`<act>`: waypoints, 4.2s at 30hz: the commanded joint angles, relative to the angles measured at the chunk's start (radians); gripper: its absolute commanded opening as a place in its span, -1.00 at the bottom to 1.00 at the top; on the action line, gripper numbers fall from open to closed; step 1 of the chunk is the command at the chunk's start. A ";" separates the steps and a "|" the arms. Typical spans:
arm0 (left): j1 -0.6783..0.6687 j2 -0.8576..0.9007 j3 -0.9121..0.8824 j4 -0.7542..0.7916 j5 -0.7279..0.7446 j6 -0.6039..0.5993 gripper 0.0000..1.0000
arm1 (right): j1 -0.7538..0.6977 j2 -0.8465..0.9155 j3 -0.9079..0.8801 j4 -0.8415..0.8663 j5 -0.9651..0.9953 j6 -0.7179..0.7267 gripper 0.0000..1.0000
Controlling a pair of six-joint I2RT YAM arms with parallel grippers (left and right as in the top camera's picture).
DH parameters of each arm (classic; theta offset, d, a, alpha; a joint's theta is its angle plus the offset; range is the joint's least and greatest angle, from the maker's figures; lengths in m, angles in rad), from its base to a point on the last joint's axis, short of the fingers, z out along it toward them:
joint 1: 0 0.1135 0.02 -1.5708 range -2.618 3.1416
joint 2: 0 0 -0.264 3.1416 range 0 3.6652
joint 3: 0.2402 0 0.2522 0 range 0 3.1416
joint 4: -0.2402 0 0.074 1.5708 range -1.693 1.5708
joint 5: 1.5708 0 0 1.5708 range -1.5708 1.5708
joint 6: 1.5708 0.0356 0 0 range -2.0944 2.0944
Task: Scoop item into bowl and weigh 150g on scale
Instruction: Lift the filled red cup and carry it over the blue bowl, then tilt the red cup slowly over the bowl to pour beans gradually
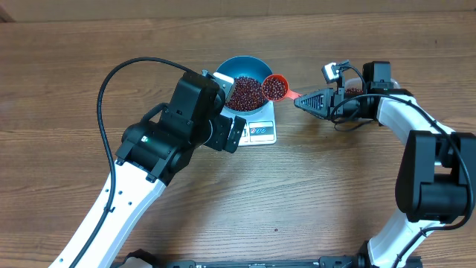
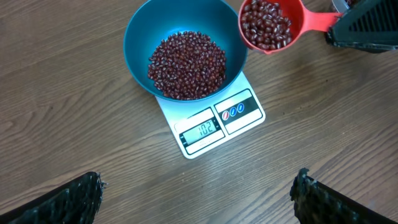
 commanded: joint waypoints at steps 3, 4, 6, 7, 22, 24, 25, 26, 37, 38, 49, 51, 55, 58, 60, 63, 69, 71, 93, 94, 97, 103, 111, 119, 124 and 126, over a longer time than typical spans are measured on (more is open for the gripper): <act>-0.003 0.005 0.016 0.003 0.005 -0.003 0.99 | 0.027 0.005 0.000 0.126 0.032 0.195 -0.93; -0.003 0.005 0.016 0.003 0.005 -0.003 0.99 | 0.032 0.005 0.000 0.144 0.037 0.214 -0.93; -0.003 0.005 0.016 0.003 0.005 -0.003 0.99 | 0.046 0.005 0.000 0.204 0.055 0.264 -0.93; -0.003 0.005 0.016 0.003 0.005 -0.003 0.99 | 0.056 0.005 0.000 0.241 0.068 0.294 -0.93; -0.003 0.005 0.016 0.003 0.005 -0.003 0.99 | 0.205 0.005 0.000 0.460 0.436 0.348 -0.93; -0.003 0.005 0.016 0.003 0.005 -0.003 0.99 | 0.224 0.005 0.000 0.501 0.517 0.339 -0.93; -0.003 0.005 0.016 0.003 0.005 -0.003 0.99 | 0.230 0.005 0.000 0.520 0.544 0.328 -0.93; -0.003 0.005 0.016 0.003 0.005 -0.003 0.99 | 0.233 0.005 0.000 0.532 0.558 0.315 -0.93; -0.003 0.005 0.016 0.003 0.005 -0.003 0.99 | 0.237 0.005 0.000 0.557 0.612 0.063 -0.93; -0.003 0.005 0.016 0.003 0.005 -0.003 0.99 | 0.237 0.005 0.000 0.557 0.612 0.038 -0.93; -0.003 0.005 0.016 0.003 0.005 -0.003 0.99 | 0.237 0.005 0.000 0.557 0.613 -0.192 -0.93; -0.003 0.005 0.016 0.003 0.005 -0.003 0.99 | 0.237 0.005 0.000 0.558 0.613 -0.218 -0.93; -0.003 0.005 0.016 0.003 0.005 -0.003 0.99 | 0.237 0.005 0.000 0.557 0.613 -0.296 -0.93; -0.003 0.005 0.016 0.003 0.005 -0.003 0.99 | 0.237 0.005 0.000 0.557 0.613 -0.380 -0.93; -0.003 0.005 0.016 0.003 0.005 -0.003 0.99 | 0.237 0.005 0.000 0.557 0.613 -0.422 -0.93; -0.003 0.005 0.016 0.003 0.005 -0.003 0.99 | 0.237 0.005 0.000 0.557 0.613 -0.493 -0.93; -0.003 0.005 0.016 0.003 0.005 -0.003 0.99 | 0.237 0.005 0.000 0.558 0.628 -0.578 -0.93; -0.003 0.005 0.016 0.003 0.005 -0.003 0.99 | 0.237 0.005 0.000 0.557 0.657 -0.578 -0.93; -0.003 0.005 0.016 0.003 0.005 -0.003 0.99 | 0.237 0.005 0.000 0.557 0.666 -0.608 -0.93; -0.003 0.005 0.016 0.003 0.005 -0.003 0.99 | 0.237 0.005 0.000 0.557 0.666 -0.608 -0.93; -0.003 0.005 0.016 0.003 0.005 -0.003 0.99 | 0.237 0.005 0.000 0.557 0.666 -0.608 -0.93; -0.003 0.005 0.016 0.003 0.005 -0.003 0.99 | 0.237 0.005 0.000 0.557 0.666 -0.608 -0.93; -0.003 0.005 0.016 0.003 0.005 -0.003 0.99 | 0.237 0.005 0.000 0.557 0.680 -0.608 -0.93; -0.003 0.005 0.016 0.003 0.005 -0.003 0.99 | 0.237 0.005 0.000 0.557 0.680 -0.608 -0.93; -0.003 0.005 0.016 0.003 0.005 -0.003 0.99 | 0.237 0.005 0.000 0.558 0.687 -0.711 -0.93; -0.003 0.005 0.016 0.003 0.005 -0.003 0.99 | 0.237 0.005 0.000 0.570 0.703 -0.753 -0.92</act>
